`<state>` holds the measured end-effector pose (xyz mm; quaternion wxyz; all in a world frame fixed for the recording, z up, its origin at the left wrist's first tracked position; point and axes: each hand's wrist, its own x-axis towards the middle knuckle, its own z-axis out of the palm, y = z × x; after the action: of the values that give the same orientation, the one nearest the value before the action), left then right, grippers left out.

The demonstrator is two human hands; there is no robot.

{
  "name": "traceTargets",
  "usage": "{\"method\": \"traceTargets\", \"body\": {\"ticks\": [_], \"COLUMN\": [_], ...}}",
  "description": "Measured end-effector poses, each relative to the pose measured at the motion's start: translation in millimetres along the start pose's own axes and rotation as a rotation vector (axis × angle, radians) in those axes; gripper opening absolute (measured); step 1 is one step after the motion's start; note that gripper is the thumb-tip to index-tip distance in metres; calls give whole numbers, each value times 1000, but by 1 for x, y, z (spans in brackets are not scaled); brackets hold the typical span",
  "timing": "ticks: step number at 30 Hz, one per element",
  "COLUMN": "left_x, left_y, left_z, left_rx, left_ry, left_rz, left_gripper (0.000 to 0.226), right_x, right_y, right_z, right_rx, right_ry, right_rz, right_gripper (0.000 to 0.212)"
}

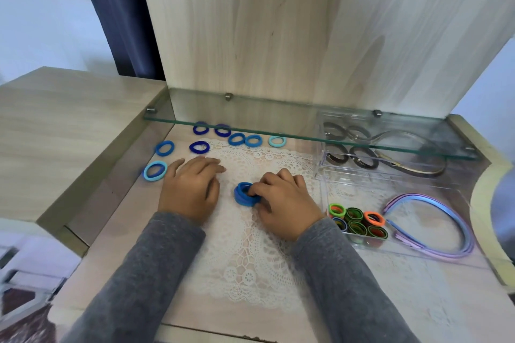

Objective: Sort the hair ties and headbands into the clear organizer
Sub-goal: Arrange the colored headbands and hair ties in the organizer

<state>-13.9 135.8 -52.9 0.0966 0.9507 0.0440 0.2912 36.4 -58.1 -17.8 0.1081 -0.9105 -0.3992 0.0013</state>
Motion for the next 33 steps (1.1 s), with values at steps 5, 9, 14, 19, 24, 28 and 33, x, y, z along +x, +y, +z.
{"method": "traceTargets", "body": {"ticks": [5, 9, 14, 19, 24, 28, 33], "left_x": [-7, -16, -28, -38, -39, -34, -16], "left_y": [22, 32, 41, 46, 56, 71, 99], "left_z": [-5, -3, -8, -8, -11, -10, -10], "left_rx": [49, -60, -155, -218, -297, -392, -470], "left_ry": [50, -42, -133, -174, -143, -104, -121], "left_rz": [207, 121, 34, -34, -94, -108, -77], "left_gripper": [32, 44, 54, 55, 52, 50, 49], "right_x": [-7, -13, -18, -20, -24, -28, -40], "right_y": [0, 1, 1, 0, 4, 15, 36], "right_z": [-13, -16, -16, -20, -32, -48, -72], "right_rx": [-34, -64, -78, -95, -122, -128, -160], "right_ry": [-85, -62, -52, -53, -51, -92, -124], "right_rz": [-4, -4, -9, -38, -58, -30, 29], "right_gripper": [32, 27, 26, 25, 24, 23, 25]}}
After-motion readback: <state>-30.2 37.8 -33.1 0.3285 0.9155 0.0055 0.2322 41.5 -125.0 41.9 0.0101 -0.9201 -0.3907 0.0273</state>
